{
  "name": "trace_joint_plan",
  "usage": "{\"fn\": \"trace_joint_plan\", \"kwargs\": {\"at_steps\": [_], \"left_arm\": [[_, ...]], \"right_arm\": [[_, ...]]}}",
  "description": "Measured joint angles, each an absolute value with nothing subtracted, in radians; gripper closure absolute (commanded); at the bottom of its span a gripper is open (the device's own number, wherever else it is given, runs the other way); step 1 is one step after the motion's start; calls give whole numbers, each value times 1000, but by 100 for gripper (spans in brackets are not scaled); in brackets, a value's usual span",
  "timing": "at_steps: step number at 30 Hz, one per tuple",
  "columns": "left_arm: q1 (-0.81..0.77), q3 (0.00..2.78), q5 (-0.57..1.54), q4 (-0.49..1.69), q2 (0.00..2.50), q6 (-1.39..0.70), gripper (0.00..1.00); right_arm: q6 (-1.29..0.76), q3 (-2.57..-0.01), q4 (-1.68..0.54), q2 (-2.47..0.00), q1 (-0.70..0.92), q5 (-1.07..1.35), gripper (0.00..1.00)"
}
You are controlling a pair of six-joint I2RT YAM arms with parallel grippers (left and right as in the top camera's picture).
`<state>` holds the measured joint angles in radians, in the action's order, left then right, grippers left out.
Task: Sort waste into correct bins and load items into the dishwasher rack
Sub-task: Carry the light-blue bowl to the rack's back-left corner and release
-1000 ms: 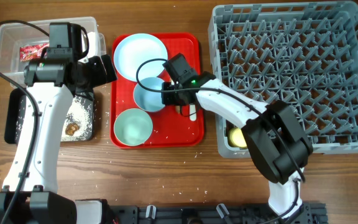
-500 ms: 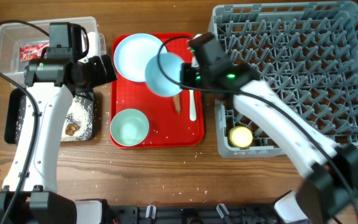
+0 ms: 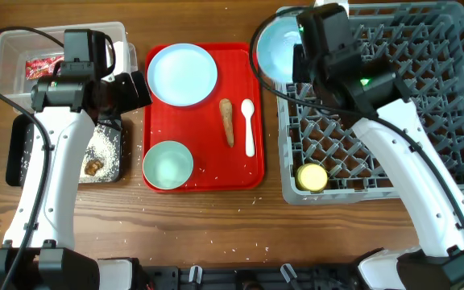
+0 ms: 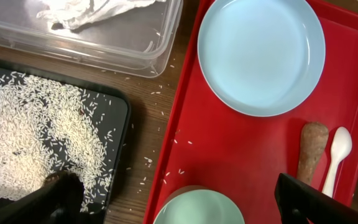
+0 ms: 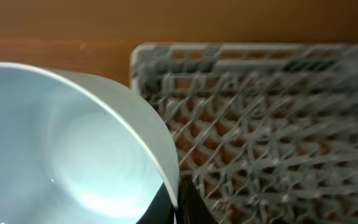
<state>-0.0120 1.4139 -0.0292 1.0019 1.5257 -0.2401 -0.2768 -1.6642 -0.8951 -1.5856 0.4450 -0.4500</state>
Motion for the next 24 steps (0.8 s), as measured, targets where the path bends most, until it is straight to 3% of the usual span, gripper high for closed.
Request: {"fn": "trace_joint_plan", "kwargs": {"at_steps": [7, 14, 24], "left_arm": [[-12, 1414, -29, 1000, 1526, -240, 0], [-12, 1414, -30, 1002, 1526, -240, 0], [-12, 1414, -30, 1002, 1526, -240, 0]], "right_arm": [[-165, -1665, -625, -1819, 445, -817, 96], [153, -1665, -284, -2079, 360, -1059, 96], [242, -1666, -304, -2123, 356, -1062, 94]]}}
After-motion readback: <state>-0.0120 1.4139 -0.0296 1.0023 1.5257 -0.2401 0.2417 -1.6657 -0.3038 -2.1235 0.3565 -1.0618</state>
